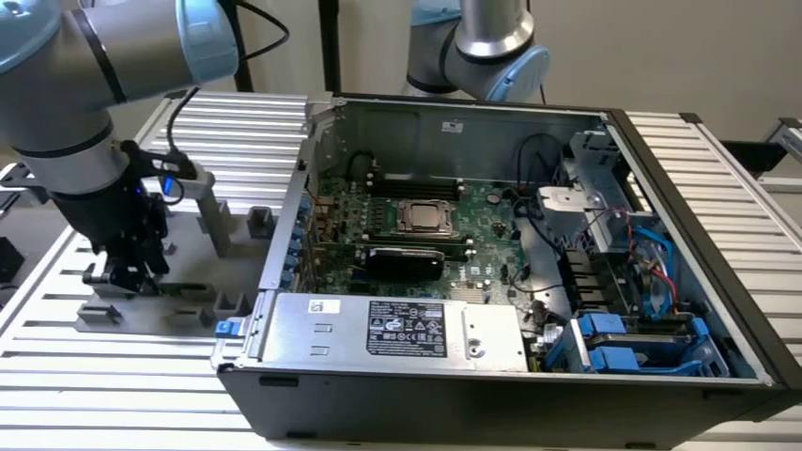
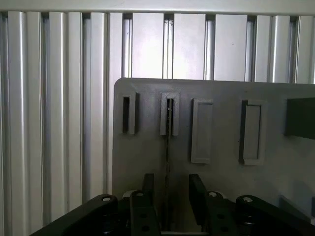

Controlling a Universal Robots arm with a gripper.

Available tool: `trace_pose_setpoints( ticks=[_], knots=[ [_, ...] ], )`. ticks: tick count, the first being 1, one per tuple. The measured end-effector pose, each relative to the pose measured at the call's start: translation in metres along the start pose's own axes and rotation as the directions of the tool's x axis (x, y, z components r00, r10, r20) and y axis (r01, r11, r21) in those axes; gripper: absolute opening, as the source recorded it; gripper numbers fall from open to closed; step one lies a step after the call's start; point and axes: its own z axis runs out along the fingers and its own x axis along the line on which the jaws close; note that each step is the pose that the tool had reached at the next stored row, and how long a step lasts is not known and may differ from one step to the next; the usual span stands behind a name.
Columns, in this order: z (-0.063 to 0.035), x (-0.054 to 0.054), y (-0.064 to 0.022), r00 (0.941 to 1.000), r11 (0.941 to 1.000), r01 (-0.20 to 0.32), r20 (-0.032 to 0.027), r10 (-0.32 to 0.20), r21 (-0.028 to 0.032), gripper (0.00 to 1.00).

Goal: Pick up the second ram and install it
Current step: 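Pick up the second ram and move it above second insertion slot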

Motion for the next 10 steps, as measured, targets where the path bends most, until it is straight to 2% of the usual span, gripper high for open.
trace_pose_setpoints(
  ticks=[10],
  knots=[
    [0.006,0.001,0.0019,1.0,1.0,-0.001,0.0002,0.001,0.0003,1.0]
  ],
)
